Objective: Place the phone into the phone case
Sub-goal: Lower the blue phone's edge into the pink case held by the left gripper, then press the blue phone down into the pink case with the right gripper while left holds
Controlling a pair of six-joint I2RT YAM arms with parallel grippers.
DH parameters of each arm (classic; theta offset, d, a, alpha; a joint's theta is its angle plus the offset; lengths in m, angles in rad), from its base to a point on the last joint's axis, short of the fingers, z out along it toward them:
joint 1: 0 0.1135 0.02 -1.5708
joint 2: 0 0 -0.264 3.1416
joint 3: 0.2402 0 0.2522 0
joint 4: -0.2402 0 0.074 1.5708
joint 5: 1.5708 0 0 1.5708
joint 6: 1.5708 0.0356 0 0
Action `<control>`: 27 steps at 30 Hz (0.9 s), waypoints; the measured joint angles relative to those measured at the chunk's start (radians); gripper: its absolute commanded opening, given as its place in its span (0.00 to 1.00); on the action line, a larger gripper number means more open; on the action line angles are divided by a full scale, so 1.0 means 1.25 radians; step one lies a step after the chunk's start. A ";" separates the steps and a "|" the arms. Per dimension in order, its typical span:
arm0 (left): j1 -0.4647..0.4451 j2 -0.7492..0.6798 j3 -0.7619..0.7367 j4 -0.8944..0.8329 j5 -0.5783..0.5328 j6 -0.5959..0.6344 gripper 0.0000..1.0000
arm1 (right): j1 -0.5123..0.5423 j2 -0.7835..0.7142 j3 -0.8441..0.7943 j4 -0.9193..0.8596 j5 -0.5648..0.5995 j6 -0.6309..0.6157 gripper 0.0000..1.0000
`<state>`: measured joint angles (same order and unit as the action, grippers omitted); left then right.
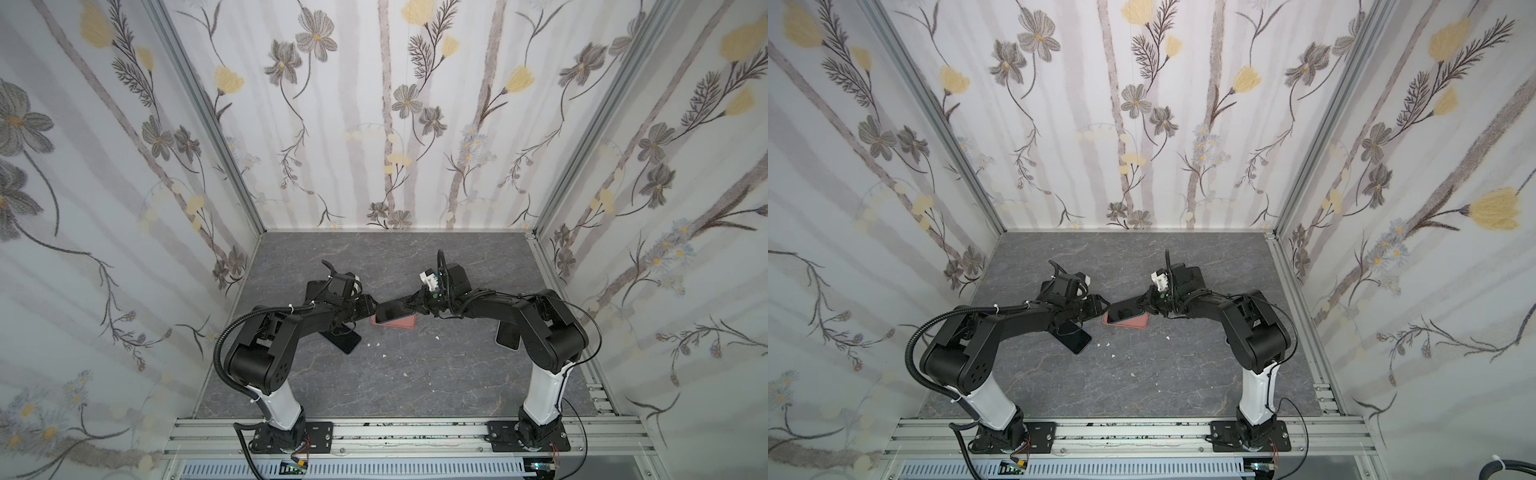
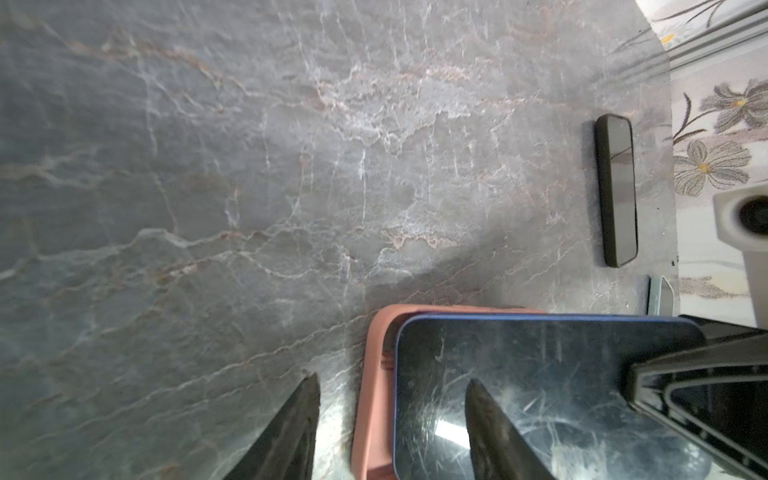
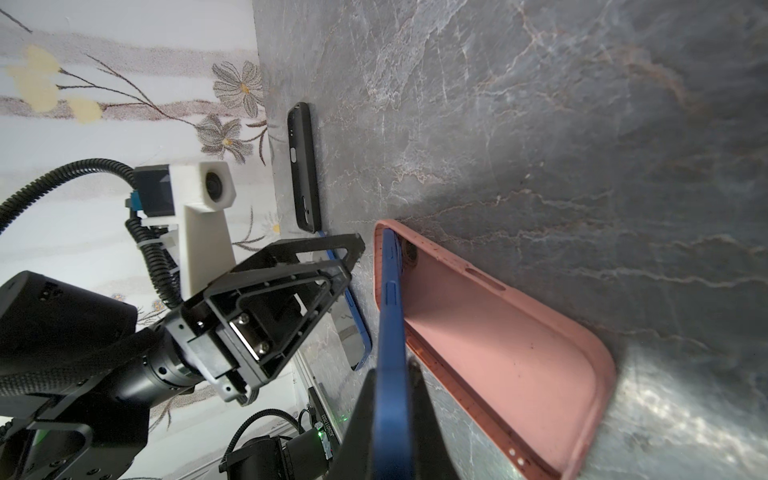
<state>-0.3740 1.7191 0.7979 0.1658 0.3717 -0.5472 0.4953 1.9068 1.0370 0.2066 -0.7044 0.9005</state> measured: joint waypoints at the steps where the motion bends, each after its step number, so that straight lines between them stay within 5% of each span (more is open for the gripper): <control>1: -0.003 0.004 -0.002 0.002 0.005 -0.002 0.54 | 0.000 0.003 -0.001 0.006 -0.002 0.004 0.00; 19: -0.046 -0.014 -0.050 0.054 -0.016 -0.037 0.53 | 0.010 0.045 -0.049 0.148 -0.018 0.044 0.00; 27: -0.048 0.004 -0.012 0.002 -0.045 0.002 0.50 | 0.010 0.056 0.019 0.018 0.018 -0.035 0.20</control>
<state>-0.4335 1.7245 0.7834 0.1680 0.3161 -0.5446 0.5083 1.9766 1.0603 0.2291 -0.6819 0.8566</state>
